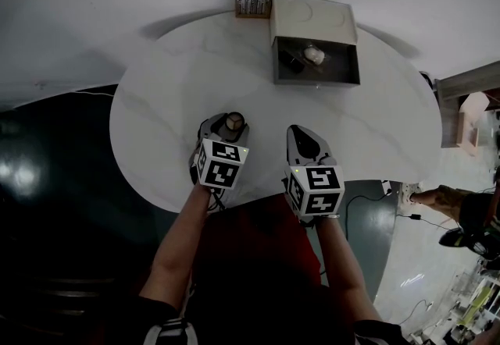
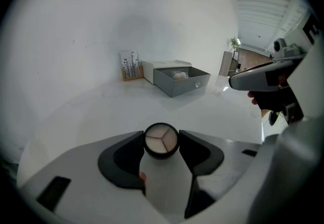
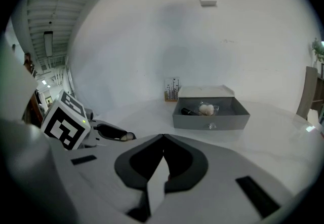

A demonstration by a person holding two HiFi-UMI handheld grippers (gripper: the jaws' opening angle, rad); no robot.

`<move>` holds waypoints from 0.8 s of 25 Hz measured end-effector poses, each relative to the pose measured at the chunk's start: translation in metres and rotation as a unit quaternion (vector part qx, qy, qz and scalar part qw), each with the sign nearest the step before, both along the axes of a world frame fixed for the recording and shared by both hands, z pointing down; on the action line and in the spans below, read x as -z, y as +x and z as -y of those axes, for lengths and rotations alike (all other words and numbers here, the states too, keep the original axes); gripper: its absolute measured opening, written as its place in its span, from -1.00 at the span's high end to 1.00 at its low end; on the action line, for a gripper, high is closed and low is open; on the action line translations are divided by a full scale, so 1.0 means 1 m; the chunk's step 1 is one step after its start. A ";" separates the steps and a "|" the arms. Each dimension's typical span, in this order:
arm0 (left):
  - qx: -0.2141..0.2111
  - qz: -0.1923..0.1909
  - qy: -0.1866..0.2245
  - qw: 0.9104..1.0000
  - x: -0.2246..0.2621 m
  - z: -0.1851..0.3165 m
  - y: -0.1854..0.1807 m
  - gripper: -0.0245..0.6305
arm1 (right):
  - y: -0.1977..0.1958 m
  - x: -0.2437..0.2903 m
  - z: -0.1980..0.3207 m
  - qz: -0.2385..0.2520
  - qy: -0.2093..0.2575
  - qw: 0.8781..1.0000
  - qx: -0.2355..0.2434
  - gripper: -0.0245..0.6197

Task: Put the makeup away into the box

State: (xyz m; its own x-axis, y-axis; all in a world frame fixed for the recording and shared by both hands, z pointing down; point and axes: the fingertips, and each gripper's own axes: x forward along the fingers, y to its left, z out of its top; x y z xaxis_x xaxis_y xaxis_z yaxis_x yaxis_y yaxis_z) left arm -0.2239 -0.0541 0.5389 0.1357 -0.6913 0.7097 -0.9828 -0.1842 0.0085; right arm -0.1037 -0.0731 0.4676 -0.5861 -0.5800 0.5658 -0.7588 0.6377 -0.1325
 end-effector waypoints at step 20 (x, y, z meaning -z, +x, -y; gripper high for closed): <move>-0.048 0.007 0.070 0.996 0.076 -0.017 0.028 0.20 | 0.035 0.032 -0.036 0.009 0.037 0.998 -0.052 0.88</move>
